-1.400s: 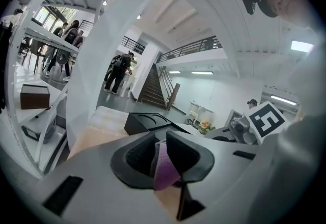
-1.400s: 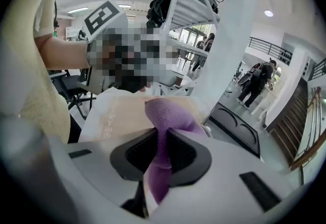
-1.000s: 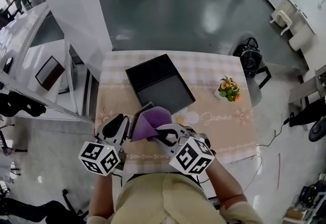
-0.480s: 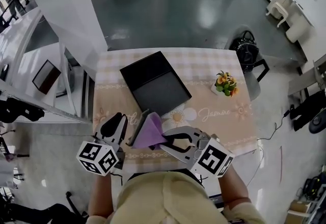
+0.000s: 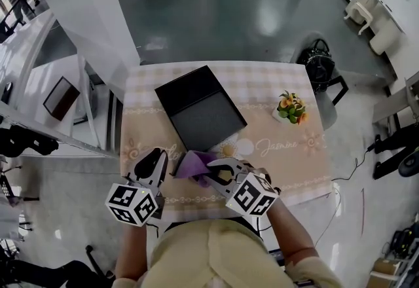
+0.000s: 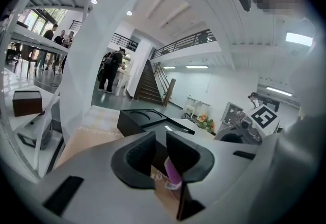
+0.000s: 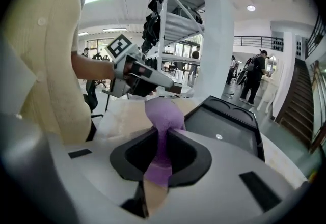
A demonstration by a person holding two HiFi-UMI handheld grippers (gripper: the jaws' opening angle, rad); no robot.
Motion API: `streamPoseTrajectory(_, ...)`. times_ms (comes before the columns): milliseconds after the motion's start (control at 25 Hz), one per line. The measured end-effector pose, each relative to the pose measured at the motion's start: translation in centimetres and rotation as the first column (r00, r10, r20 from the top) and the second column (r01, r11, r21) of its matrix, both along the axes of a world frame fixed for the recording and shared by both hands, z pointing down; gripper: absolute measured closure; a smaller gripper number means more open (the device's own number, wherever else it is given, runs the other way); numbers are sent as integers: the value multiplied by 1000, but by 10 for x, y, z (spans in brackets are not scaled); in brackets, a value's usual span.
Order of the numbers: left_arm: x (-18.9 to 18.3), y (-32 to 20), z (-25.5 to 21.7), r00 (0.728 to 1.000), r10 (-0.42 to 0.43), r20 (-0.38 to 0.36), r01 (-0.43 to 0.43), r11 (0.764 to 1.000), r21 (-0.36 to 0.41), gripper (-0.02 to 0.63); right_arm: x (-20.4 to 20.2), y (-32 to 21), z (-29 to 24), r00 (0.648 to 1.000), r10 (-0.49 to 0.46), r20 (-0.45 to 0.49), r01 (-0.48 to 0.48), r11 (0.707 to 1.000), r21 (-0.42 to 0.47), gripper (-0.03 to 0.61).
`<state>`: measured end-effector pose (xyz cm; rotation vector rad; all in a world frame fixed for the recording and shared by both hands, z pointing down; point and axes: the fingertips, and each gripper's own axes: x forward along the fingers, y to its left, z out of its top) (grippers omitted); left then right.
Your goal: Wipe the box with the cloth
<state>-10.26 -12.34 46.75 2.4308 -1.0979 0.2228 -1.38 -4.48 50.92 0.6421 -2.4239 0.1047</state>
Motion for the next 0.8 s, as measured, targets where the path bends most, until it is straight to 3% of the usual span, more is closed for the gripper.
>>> streamPoseTrajectory(320, 9, 7, 11, 1000, 13, 10, -13, 1000, -26, 540, 7, -24, 27, 988, 41, -151, -8, 977, 212, 506)
streamPoseTrajectory(800, 20, 5, 18, 999, 37, 16, -36, 999, -39, 540, 50, -47, 34, 958, 181, -222, -125, 961, 246, 506)
